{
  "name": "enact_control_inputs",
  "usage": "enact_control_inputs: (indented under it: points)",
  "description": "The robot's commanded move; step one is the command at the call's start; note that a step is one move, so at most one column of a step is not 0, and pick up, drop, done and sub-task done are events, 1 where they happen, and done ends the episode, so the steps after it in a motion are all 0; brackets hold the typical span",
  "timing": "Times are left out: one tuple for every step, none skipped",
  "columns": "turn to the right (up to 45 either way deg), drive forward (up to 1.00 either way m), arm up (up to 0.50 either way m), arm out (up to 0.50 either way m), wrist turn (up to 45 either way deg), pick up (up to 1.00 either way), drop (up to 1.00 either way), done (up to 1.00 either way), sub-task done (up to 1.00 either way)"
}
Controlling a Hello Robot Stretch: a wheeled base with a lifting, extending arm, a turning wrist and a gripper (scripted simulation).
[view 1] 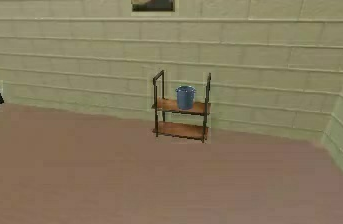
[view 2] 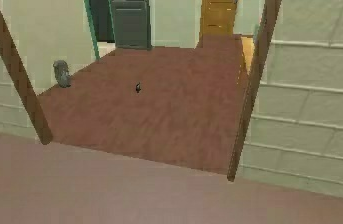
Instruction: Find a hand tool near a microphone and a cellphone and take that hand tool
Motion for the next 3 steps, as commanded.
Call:
enact_control_inputs:
  points:
    - [45.0, 0.0, 0.0, 0.0, 0.0, 0.0, 0.0, 0.0, 0.0]
    - [36.0, 0.0, 0.0, 0.0, 0.0, 0.0, 0.0, 0.0, 0.0]
    - [0.0, 1.0, 0.0, 0.0, 0.0, 0.0, 0.0, 0.0, 0.0]
